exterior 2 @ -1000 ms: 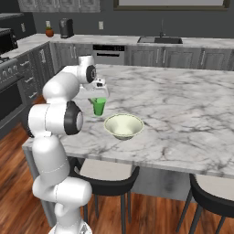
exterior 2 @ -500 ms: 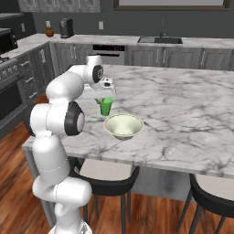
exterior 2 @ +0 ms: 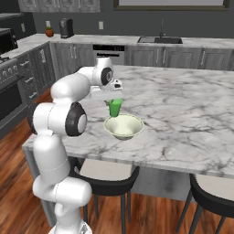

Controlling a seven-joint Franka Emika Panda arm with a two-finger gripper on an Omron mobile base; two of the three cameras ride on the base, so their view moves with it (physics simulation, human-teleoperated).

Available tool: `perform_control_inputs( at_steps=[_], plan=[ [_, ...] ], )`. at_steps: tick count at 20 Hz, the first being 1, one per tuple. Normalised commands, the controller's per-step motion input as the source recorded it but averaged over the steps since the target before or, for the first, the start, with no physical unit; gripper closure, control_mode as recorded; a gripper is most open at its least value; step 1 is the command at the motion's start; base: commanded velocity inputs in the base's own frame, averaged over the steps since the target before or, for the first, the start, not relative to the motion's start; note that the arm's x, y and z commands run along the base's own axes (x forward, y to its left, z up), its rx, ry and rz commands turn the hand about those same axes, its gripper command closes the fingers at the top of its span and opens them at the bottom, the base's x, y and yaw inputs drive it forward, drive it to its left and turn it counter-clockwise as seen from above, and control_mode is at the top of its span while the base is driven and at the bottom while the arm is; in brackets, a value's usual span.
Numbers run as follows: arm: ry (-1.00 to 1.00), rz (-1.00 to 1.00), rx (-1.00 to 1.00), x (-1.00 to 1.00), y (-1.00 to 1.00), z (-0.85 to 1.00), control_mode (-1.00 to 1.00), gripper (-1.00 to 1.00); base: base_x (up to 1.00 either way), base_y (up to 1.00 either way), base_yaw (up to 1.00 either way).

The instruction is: Place the cup inside the bowl on the dining table and move the bowl to any counter.

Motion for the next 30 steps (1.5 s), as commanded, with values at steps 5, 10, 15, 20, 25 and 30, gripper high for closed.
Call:
perform_control_inputs(
  at_steps=[5,10,15,20,25,30],
  plan=[
    [0.0,0.08,0.0,0.31,-0.25,-0.21,-1.0,1.0,0.0,0.0,0.0],
    [0.0,0.11,0.0,0.05,-0.03,-0.16,-1.0,1.0,0.0,0.0,0.0],
    [-0.01,0.09,-0.01,0.0,0.0,-0.1,-1.0,1.0,0.0,0.0,0.0],
    [0.0,0.07,-0.04,0.0,-0.03,-0.13,-1.0,1.0,0.0,0.0,0.0],
    [0.0,0.07,-0.04,0.0,-0.12,-0.09,-1.0,1.0,0.0,0.0,0.0],
    [0.0,0.08,-0.03,0.0,-0.11,-0.1,-1.0,1.0,0.0,0.0,0.0]
  ],
)
